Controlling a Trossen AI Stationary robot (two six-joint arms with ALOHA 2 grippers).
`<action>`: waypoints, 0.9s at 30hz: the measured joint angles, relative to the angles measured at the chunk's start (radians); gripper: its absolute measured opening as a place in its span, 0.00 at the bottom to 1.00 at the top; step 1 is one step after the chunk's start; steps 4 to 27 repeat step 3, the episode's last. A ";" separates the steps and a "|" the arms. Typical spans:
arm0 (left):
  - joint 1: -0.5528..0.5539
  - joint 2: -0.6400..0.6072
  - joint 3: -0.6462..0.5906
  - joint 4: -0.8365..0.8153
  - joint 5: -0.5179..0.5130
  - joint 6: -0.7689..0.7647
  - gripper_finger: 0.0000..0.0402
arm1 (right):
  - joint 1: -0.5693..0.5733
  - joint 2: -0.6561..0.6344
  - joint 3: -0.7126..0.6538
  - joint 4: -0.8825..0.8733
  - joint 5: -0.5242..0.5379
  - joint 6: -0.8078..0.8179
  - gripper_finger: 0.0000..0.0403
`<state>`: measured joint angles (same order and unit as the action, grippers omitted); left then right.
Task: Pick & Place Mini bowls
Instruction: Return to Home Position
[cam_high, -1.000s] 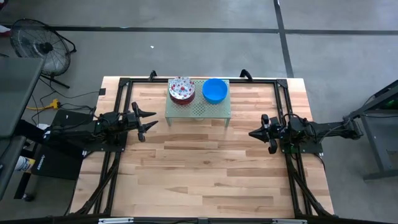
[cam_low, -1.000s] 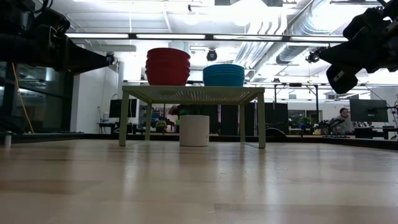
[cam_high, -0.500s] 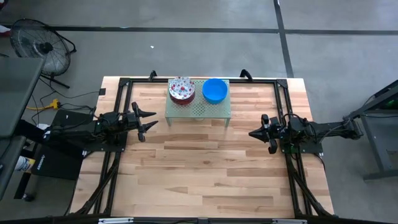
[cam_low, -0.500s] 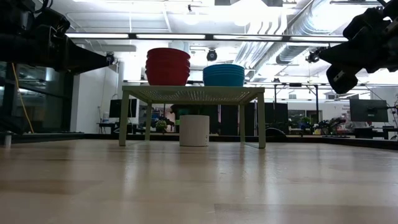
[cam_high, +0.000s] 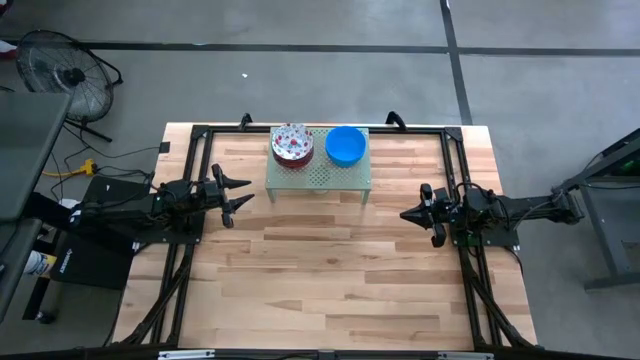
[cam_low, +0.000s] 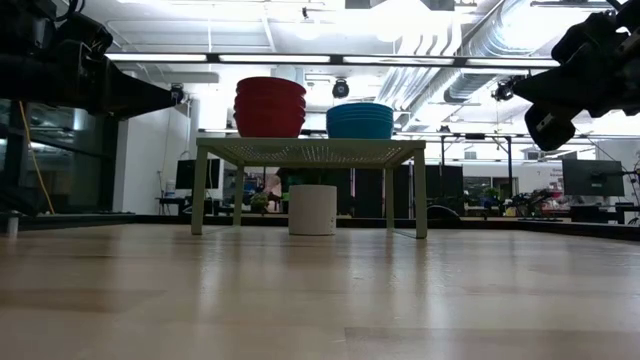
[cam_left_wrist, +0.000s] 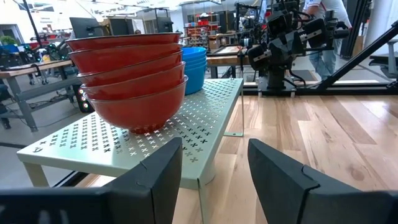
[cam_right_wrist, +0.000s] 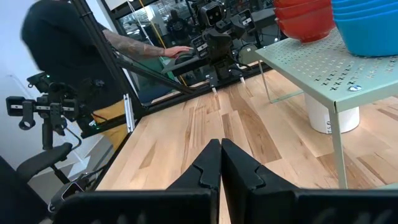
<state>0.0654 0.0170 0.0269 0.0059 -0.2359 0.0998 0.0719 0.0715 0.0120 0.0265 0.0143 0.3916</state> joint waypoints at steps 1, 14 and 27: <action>0.000 0.000 0.000 0.000 0.000 0.000 0.45 | 0.000 0.000 0.000 0.000 0.000 0.000 0.00; 0.000 0.000 0.000 0.000 0.000 0.000 0.45 | 0.000 0.000 0.000 0.000 0.000 0.000 0.00; 0.000 0.000 0.000 0.000 0.000 0.000 0.45 | 0.000 0.000 0.000 0.000 0.000 0.000 0.00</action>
